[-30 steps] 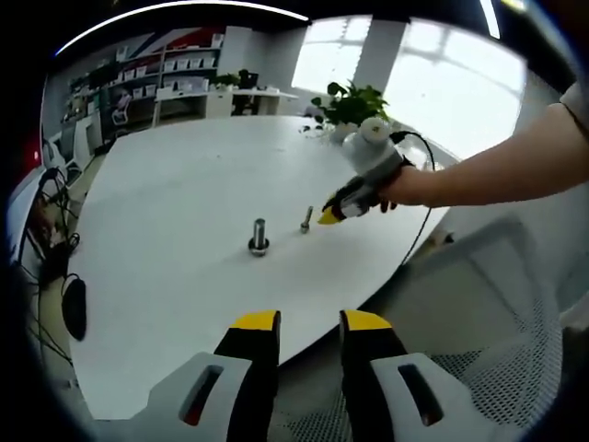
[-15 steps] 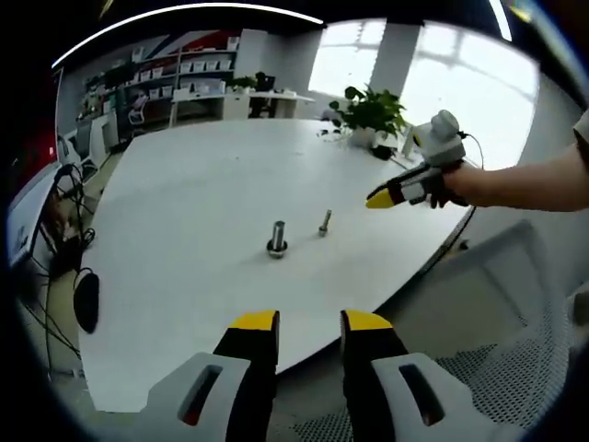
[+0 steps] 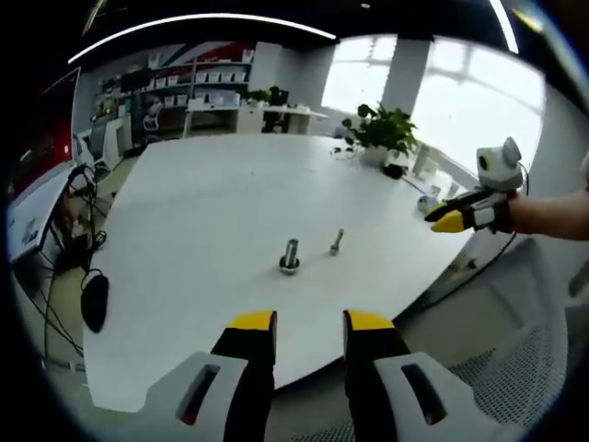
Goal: Place the washer onto the threaded stud by aligning its center hole with the stud, sliding it down to the base, and recovering from edge contact or off-axis alignment until the washer reaches the visible bottom stop.
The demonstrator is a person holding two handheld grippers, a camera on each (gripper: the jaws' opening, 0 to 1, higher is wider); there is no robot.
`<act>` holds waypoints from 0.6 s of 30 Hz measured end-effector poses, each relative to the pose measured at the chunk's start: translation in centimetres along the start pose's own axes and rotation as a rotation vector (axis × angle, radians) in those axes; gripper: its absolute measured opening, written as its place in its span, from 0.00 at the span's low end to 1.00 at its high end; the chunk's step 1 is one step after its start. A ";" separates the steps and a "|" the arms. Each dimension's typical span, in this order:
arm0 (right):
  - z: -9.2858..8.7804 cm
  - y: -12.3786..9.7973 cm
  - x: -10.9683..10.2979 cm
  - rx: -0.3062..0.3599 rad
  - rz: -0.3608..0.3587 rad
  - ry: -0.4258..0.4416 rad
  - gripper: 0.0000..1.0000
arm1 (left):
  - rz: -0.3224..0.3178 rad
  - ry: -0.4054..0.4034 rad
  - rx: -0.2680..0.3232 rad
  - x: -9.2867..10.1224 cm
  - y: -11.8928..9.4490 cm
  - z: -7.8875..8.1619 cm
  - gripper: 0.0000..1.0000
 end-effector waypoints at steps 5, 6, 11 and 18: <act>-0.5 -1.7 -0.1 0.045 0.003 0.066 0.26 | 0.010 -0.003 -0.019 -0.1 0.1 -0.2 0.27; -0.5 -1.9 -0.1 0.055 0.001 0.066 0.26 | 0.008 -0.002 -0.026 -0.1 0.2 -0.3 0.27; -0.9 -2.9 -0.1 0.077 -0.023 0.024 0.27 | 0.012 0.005 -0.053 -0.1 0.2 -0.6 0.27; -2.5 -2.5 -0.3 0.066 -0.026 0.038 0.29 | 0.031 0.010 -0.053 -0.2 0.1 -0.5 0.28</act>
Point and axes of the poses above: the point that each gripper's makers call its tool centre point, and the gripper's own axes: y roughly forward along the fingers, x roughly to its right, z roughly out of its top, the point moved 8 cm from there along -y, roughly backward along the fingers, and after that the axes turned 10 degrees about x, right-handed, at the moved point
